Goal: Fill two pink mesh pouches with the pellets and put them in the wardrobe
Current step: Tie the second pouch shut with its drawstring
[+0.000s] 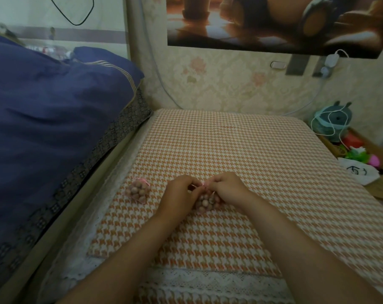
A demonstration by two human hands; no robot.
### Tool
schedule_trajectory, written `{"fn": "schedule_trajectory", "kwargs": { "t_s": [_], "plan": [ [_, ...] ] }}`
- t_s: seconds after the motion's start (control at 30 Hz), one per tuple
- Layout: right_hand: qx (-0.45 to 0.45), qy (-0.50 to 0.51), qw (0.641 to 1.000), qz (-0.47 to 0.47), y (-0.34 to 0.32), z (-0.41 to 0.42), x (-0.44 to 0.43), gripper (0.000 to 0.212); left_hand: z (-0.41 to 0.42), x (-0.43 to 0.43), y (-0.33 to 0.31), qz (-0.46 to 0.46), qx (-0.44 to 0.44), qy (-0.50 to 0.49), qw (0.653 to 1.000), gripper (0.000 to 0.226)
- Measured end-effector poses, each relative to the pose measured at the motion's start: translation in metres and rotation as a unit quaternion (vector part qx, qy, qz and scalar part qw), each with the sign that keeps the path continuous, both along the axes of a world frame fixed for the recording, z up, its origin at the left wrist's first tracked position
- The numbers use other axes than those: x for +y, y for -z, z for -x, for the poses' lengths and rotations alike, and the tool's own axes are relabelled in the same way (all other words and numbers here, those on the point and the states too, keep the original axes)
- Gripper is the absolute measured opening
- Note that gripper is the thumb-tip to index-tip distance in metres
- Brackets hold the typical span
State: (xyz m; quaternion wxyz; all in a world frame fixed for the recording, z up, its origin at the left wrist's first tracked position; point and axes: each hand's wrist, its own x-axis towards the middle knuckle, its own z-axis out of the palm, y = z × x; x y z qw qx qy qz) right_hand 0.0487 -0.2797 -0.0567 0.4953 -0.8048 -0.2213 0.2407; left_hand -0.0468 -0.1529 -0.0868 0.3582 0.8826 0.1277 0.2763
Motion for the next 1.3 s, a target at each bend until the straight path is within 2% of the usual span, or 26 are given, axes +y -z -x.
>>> {"fn": "schedule_trajectory", "kwargs": {
  "t_s": [0.2, 0.43, 0.53, 0.8, 1.13, 1.3],
  "plan": [
    [0.03, -0.008, 0.999, -0.018, -0.002, -0.003, -0.002, 0.016, 0.0, -0.001, 0.0, -0.034, -0.001, -0.003, 0.999, 0.005],
    [0.047, 0.011, 0.998, -0.029, -0.003, -0.008, -0.009, 0.01, 0.003, 0.003, 0.002, -0.071, 0.005, 0.055, 0.996, 0.007],
    [0.024, 0.044, 0.998, -0.03, 0.003, -0.015, -0.011, 0.013, 0.007, 0.006, 0.0, -0.058, 0.022, 0.053, 0.997, 0.013],
    [-0.006, 0.03, 0.999, -0.013, 0.006, -0.015, -0.004, 0.009, 0.017, 0.015, -0.004, -0.047, 0.086, 0.022, 0.995, 0.01],
    [-0.022, 0.04, 0.999, 0.009, 0.008, -0.016, -0.008, 0.011, 0.018, 0.014, -0.006, -0.046, 0.103, 0.006, 0.994, 0.015],
    [-0.096, 0.039, 0.992, 0.067, 0.012, -0.017, -0.01, 0.006, 0.019, 0.013, -0.009, -0.033, 0.113, -0.006, 0.993, 0.013]
  ]
}}
